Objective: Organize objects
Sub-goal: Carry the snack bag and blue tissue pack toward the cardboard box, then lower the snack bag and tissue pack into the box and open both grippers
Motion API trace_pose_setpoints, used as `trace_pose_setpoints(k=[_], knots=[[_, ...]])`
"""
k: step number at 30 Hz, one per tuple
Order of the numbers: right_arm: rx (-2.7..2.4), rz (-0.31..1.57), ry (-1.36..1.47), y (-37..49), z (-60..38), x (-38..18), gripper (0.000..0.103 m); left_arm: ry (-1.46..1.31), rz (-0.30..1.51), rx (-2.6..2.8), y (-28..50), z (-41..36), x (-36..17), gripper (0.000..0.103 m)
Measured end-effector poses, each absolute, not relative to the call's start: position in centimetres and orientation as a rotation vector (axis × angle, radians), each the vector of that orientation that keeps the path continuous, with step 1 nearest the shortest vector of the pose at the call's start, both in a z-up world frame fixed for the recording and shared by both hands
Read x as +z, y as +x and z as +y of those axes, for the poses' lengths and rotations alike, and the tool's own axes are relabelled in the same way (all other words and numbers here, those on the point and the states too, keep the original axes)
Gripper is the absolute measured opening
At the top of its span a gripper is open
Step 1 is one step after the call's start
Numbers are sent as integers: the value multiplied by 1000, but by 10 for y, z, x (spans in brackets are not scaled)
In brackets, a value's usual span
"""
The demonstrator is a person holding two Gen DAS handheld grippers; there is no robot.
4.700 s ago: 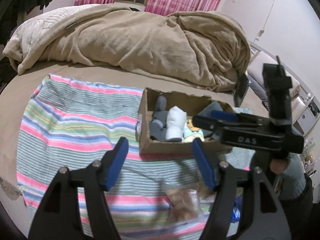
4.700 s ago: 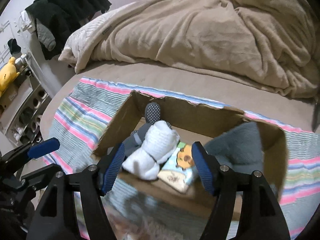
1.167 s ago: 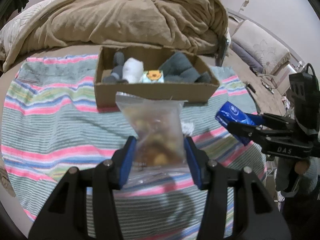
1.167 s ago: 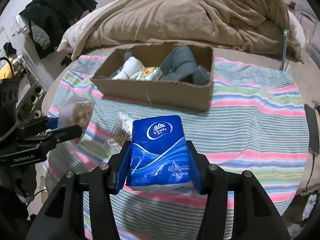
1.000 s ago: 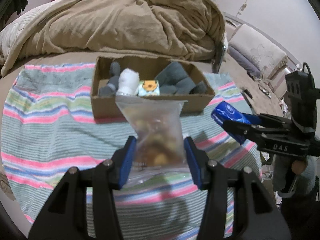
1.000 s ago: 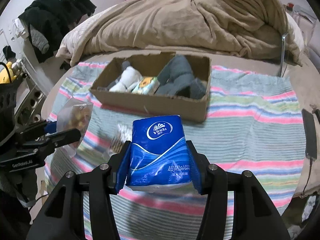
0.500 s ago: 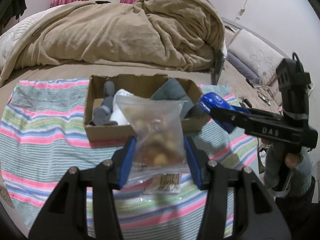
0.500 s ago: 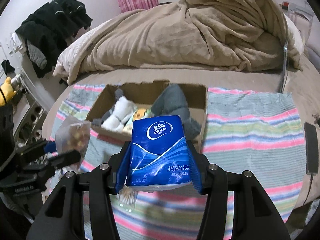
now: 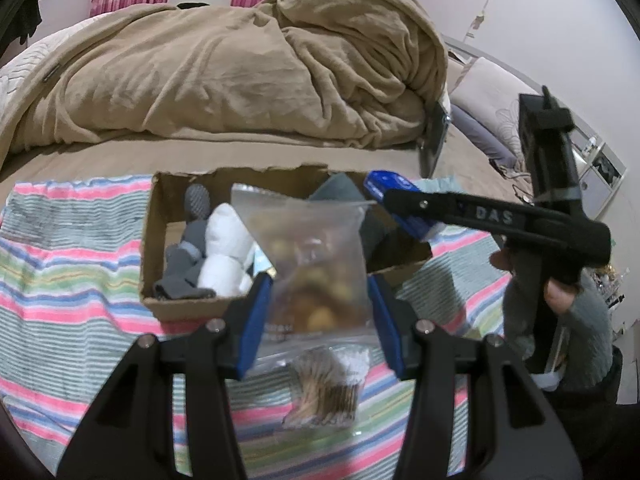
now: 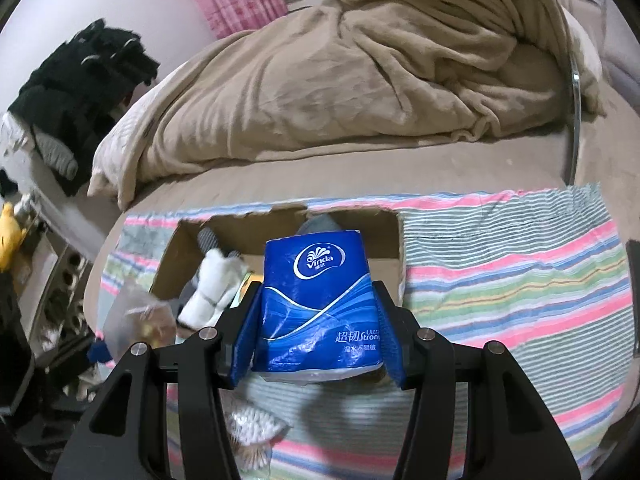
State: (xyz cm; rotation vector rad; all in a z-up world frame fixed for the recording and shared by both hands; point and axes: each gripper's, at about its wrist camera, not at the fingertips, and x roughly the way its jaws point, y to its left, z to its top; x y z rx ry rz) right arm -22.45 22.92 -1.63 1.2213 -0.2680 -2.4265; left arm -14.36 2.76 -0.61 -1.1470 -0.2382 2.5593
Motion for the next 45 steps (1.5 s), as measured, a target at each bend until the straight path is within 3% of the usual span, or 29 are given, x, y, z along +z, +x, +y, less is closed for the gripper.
trace_pose_setpoints(k=[6,10,19,30,45], knots=[[-2441,-275,1241,-239,228,-24,57,-1154,-253,2554,-154,25,-11,51],[-2472,-257,1224,-241,226,-25,66,-1158,-259,2551,-159,25,-13,51],[-2581,-177,1226,-244,238,-27,66,-1162,-252,2540,-161,31,-15,51],[-2601,-11,1411,-258,236,-77,66,-1215,-251,2515,-180,46,-32,52],[-2563,-98,1378,-250,246,-70,66,-1320,-258,2452,-225,73,-59,52]])
